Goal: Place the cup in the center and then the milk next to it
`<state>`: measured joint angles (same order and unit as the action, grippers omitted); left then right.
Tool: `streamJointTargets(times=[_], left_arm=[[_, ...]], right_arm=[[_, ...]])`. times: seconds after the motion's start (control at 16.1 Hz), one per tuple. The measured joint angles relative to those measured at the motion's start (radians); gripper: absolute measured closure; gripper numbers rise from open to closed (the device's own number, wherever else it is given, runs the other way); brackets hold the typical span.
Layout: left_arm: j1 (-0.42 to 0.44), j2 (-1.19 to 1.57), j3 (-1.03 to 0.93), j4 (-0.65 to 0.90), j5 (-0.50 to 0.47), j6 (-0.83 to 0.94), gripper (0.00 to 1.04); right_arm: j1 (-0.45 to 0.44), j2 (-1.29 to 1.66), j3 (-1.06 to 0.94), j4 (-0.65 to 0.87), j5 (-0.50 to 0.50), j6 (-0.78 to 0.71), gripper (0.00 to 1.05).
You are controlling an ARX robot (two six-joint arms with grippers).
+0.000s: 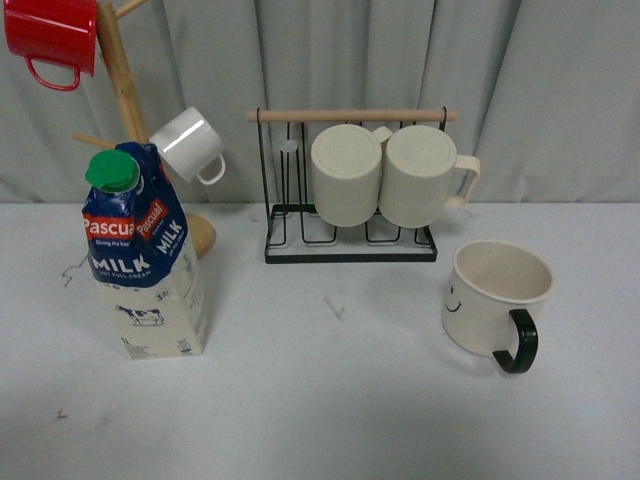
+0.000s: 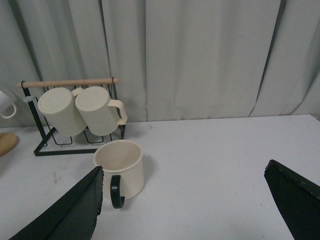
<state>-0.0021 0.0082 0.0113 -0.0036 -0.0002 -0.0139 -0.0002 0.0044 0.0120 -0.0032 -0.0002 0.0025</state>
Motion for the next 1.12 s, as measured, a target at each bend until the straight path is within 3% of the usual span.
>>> streamJointTargets(times=[1.12], left_arm=[[0.000, 0.000, 0.000, 0.000, 0.000, 0.000, 0.07]], right_arm=[[0.000, 0.000, 0.000, 0.000, 0.000, 0.000, 0.06]])
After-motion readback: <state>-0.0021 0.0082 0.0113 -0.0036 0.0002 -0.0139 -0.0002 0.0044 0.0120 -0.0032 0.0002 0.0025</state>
